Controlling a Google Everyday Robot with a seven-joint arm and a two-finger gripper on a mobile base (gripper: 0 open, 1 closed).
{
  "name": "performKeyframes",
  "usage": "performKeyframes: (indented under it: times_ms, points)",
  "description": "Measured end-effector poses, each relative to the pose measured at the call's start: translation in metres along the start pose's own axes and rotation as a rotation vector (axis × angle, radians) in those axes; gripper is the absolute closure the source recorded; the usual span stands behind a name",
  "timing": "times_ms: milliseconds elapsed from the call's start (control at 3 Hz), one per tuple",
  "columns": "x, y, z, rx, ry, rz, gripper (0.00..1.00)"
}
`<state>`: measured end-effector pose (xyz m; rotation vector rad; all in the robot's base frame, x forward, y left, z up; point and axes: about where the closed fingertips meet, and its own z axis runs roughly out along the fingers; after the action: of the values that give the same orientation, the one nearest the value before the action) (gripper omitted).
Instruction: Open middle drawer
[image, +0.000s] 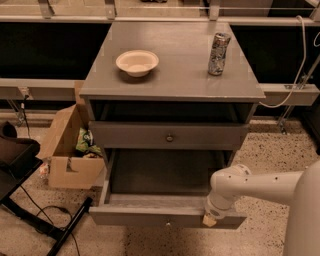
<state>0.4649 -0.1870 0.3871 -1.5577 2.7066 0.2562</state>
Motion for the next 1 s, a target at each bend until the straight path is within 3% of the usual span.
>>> performKeyframes:
  times_ms: [333, 667, 1000]
  points:
    - [0.0, 0.0, 0.001, -0.001, 0.001, 0.0, 0.27]
    - [0.0, 0.0, 0.001, -0.001, 0.001, 0.0, 0.03]
    - [0.005, 0.014, -0.035, 0.014, -0.007, -0.023, 0.0]
